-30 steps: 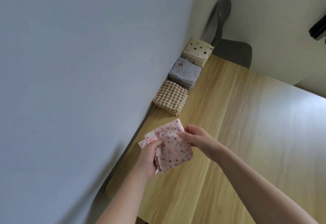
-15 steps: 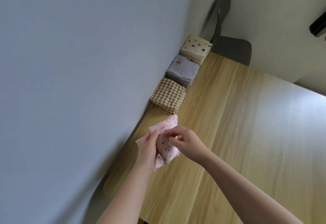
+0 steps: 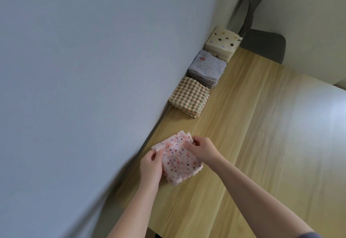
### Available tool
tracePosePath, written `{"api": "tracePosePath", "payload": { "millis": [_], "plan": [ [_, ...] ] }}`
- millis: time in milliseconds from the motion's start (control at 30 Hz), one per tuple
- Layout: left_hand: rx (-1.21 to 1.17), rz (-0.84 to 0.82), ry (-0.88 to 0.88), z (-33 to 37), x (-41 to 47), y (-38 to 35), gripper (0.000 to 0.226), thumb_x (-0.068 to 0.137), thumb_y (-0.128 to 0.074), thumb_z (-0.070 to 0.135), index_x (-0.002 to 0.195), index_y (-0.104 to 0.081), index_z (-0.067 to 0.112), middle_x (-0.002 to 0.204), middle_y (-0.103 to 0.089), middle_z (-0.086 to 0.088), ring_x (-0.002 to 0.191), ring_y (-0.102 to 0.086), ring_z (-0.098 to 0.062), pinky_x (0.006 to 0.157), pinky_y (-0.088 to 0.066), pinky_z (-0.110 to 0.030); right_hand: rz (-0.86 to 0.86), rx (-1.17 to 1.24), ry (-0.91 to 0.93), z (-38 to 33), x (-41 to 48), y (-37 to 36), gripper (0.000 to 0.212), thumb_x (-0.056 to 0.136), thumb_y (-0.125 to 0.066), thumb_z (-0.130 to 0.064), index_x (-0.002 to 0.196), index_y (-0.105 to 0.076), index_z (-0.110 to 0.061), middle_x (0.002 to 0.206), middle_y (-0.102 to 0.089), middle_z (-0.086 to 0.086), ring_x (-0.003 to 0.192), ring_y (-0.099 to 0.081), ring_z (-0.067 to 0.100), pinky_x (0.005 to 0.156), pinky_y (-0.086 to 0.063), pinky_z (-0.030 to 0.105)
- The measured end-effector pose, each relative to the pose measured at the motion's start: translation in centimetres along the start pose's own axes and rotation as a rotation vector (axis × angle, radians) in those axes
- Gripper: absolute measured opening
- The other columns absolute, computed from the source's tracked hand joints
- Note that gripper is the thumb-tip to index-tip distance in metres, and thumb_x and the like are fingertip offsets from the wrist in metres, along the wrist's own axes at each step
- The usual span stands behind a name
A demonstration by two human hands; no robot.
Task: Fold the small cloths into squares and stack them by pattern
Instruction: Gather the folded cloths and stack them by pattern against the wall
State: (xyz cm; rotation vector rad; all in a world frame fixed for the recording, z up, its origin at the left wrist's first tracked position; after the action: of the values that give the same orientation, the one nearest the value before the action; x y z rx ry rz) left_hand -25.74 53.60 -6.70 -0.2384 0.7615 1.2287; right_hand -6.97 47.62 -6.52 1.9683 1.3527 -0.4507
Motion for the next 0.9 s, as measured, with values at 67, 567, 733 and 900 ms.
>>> {"api": "tracePosePath", "payload": {
  "millis": [67,567,733,900],
  "plan": [
    [0.127,0.066,-0.053,0.3,1.0,0.5,0.016,0.097,-0.05,0.029,0.099,-0.062,0.019,0.092,-0.064,0.004,0.092,-0.062,-0.017,0.074,-0.053,-0.031,0.035,-0.131,0.051,-1.2,0.7,-0.5,0.031,0.091,-0.06,-0.026,0.067,-0.044,-0.015,0.062,-0.042,-0.002,0.056,-0.039,0.012,0.053,-0.031,0.021],
    [0.519,0.145,-0.024,-1.1,2.8,1.7,0.025,0.092,-0.054,0.044,0.083,-0.054,0.021,0.069,-0.066,0.0,0.058,-0.065,-0.016,0.056,-0.057,-0.032,0.269,-0.613,0.044,-0.4,1.0,-0.5,0.03,0.092,-0.053,-0.05,0.102,-0.055,-0.022,0.099,-0.054,-0.008,0.086,-0.057,0.012,0.062,-0.047,0.027],
    [0.29,0.098,-0.021,-0.3,2.6,0.8,0.017,0.09,-0.062,0.031,0.084,-0.059,0.016,0.08,-0.066,-0.003,0.067,-0.064,-0.021,0.066,-0.057,-0.037,0.258,-0.539,0.09,-1.9,1.7,-0.6,0.014,0.096,-0.047,-0.035,0.094,-0.049,-0.022,0.083,-0.055,-0.007,0.072,-0.055,0.014,0.057,-0.041,0.026],
    [0.038,0.165,0.023,0.2,3.3,0.6,0.015,0.087,-0.067,0.022,0.086,-0.054,0.013,0.088,-0.06,-0.006,0.076,-0.059,-0.026,0.07,-0.055,-0.043,0.349,-0.553,0.222,-5.5,3.3,0.6,0.013,0.097,-0.05,-0.032,0.1,-0.046,-0.02,0.076,-0.059,-0.007,0.066,-0.058,0.016,0.052,-0.038,0.027]
  ]
}}
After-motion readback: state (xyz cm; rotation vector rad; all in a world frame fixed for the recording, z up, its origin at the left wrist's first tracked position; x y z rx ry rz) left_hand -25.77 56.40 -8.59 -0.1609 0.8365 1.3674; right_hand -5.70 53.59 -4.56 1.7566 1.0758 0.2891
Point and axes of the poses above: each hand's wrist, its own x-axis towards the middle knuckle, its own y-axis out of the back of the hand, z = x × y, the point moved 8 cm from there along x, towards the middle knuckle
